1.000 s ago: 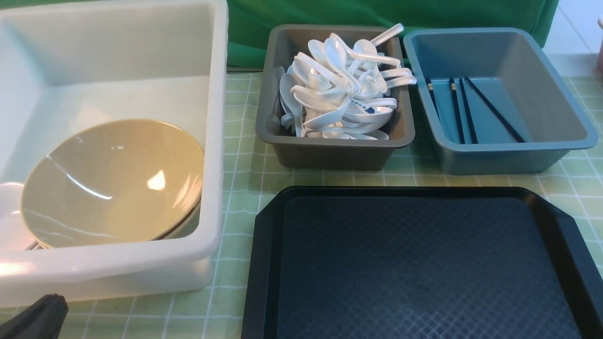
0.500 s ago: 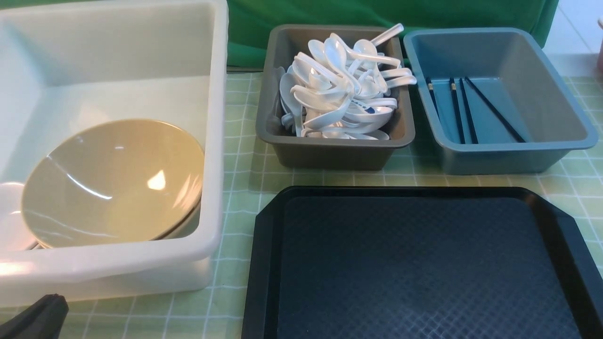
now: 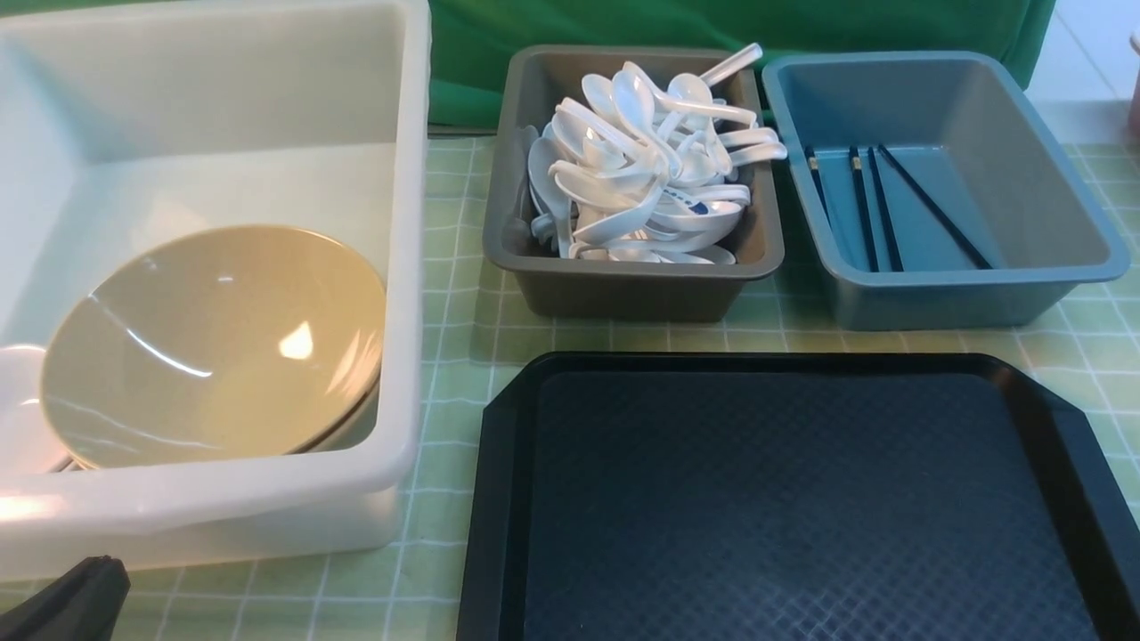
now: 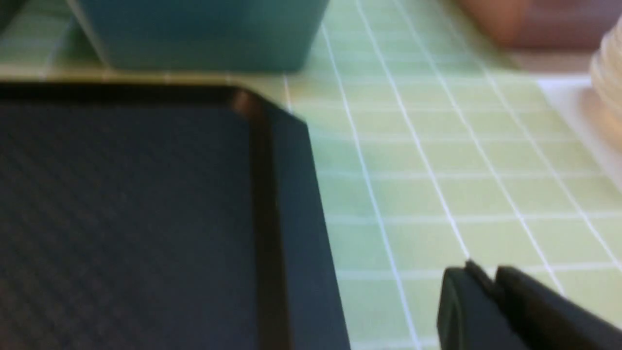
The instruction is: On green table put chopsticks spoon bowls plates into blue grey white boxes.
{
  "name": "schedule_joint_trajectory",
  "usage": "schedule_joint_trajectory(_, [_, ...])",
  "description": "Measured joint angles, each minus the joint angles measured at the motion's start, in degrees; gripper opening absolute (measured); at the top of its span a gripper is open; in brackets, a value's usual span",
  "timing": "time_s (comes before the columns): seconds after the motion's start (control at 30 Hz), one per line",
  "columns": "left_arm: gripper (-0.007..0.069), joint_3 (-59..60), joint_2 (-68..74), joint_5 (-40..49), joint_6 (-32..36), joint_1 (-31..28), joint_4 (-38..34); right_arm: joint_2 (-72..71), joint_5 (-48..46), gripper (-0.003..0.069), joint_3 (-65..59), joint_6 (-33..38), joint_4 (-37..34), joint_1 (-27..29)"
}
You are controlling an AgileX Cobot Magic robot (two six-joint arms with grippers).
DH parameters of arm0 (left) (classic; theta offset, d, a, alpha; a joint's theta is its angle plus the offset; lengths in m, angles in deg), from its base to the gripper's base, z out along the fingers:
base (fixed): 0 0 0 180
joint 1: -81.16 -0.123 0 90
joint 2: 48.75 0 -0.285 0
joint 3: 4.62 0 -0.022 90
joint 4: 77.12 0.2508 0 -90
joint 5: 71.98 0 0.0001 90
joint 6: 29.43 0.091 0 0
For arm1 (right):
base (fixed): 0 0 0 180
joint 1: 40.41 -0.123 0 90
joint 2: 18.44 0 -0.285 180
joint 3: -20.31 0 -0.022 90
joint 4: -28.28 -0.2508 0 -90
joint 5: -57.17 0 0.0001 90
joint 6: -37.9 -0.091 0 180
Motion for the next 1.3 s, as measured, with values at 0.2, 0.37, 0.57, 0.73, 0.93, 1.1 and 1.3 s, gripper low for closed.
schedule_joint_trajectory(0.2, [-0.0002, 0.0, 0.0, 0.0, -0.2, 0.0, 0.0, 0.0, 1.2, 0.0081, -0.2, 3.6, 0.0, -0.6])
schedule_joint_trajectory(0.37, [-0.0002, 0.0, 0.0, 0.0, -0.2, 0.0, 0.0, 0.0, 1.4, 0.0088, -0.2, 2.8, 0.0, -0.9])
schedule_joint_trajectory(0.57, [-0.0002, 0.0, 0.0, 0.0, -0.2, 0.0, 0.0, 0.0, 1.4, 0.0092, -0.2, 2.8, 0.0, -2.9])
schedule_joint_trajectory(0.73, [-0.0002, 0.0, 0.0, 0.0, -0.2, 0.0, 0.0, 0.0, 1.4, 0.0099, -0.2, 2.8, 0.0, -4.4])
schedule_joint_trajectory(0.93, [-0.0002, 0.0, 0.0, 0.0, -0.2, 0.0, 0.0, 0.0, 1.4, 0.0101, -0.2, 2.8, 0.0, -4.4])
schedule_joint_trajectory(1.1, [-0.0002, 0.0, 0.0, 0.0, -0.2, 0.0, 0.0, 0.0, 1.4, 0.0101, -0.2, 2.8, 0.0, -4.4])
schedule_joint_trajectory(1.3, [-0.0002, 0.0, 0.0, 0.0, -0.2, 0.0, 0.0, 0.0, 1.4, 0.0108, -0.2, 2.8, 0.0, -4.4])
